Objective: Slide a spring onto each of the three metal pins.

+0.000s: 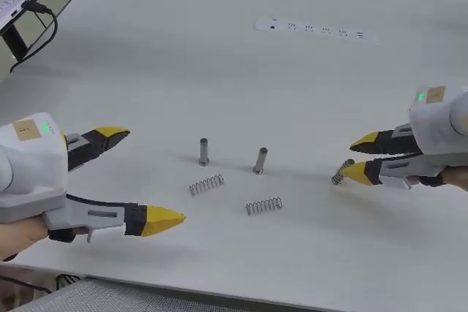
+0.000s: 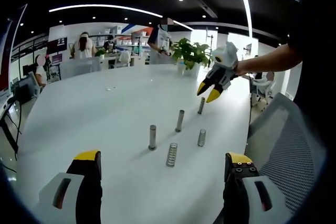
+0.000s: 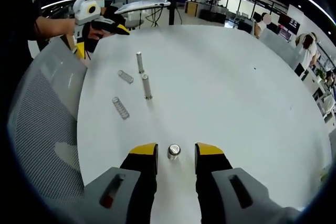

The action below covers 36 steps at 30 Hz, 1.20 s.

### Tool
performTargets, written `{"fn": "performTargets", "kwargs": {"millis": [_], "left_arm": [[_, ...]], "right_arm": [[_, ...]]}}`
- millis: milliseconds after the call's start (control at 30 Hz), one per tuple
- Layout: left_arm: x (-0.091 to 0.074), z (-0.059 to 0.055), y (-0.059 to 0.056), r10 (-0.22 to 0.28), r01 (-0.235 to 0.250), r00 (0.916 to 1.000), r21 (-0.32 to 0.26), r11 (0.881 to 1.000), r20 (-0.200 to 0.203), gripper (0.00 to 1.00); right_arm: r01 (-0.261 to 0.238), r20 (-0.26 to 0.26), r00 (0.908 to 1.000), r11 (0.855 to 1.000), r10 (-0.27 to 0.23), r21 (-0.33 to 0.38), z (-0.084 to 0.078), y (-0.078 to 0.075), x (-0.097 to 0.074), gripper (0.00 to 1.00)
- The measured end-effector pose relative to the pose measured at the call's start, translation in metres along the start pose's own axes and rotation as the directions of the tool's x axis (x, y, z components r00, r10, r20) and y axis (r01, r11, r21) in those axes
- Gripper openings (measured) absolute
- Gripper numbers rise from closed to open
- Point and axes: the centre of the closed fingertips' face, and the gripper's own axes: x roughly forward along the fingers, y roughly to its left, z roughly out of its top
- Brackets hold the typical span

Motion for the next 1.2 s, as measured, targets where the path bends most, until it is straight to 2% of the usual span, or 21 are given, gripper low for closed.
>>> {"fn": "performTargets", "kwargs": {"millis": [167,267,300,433,800,1033,1200], "left_arm": [[0.000,0.003,-0.002,-0.007,0.007,1.0000,-0.001,1.000,0.003,0.95],[0.001,0.004,-0.002,-0.012,0.012,0.9999,0.005,1.000,0.001,0.95],[0.001,0.005,-0.002,-0.011,0.011,0.9999,0.007,1.000,0.002,0.95],[0.002,0.008,-0.001,-0.010,0.010,0.9999,0.008,1.000,0.005,0.95],[0.001,0.008,-0.004,-0.018,0.018,0.9998,0.006,1.000,0.001,0.95],[0.003,0.010,-0.006,-0.025,0.025,0.9997,0.007,1.000,0.002,0.95],[0.003,0.012,-0.007,-0.027,0.027,0.9996,0.011,1.000,0.003,0.95]], "right_arm": [[0.018,0.058,0.9981,0.997,-0.022,0.070,0.003,0.000,-0.007,0.31],[0.015,0.104,0.9942,0.993,-0.028,0.119,0.007,0.002,-0.011,0.34],[0.009,0.131,0.9909,0.987,-0.030,0.158,0.008,0.002,-0.013,0.34],[0.004,0.156,0.9871,0.979,-0.037,0.206,0.002,0.003,-0.018,0.37],[0.014,0.198,0.9782,0.971,-0.064,0.240,-0.003,0.011,-0.033,0.40],[0.026,0.226,0.9709,0.973,-0.079,0.229,0.002,0.015,-0.047,0.40],[0.024,0.233,0.9694,0.974,-0.078,0.225,0.001,0.021,-0.051,0.40]]}}
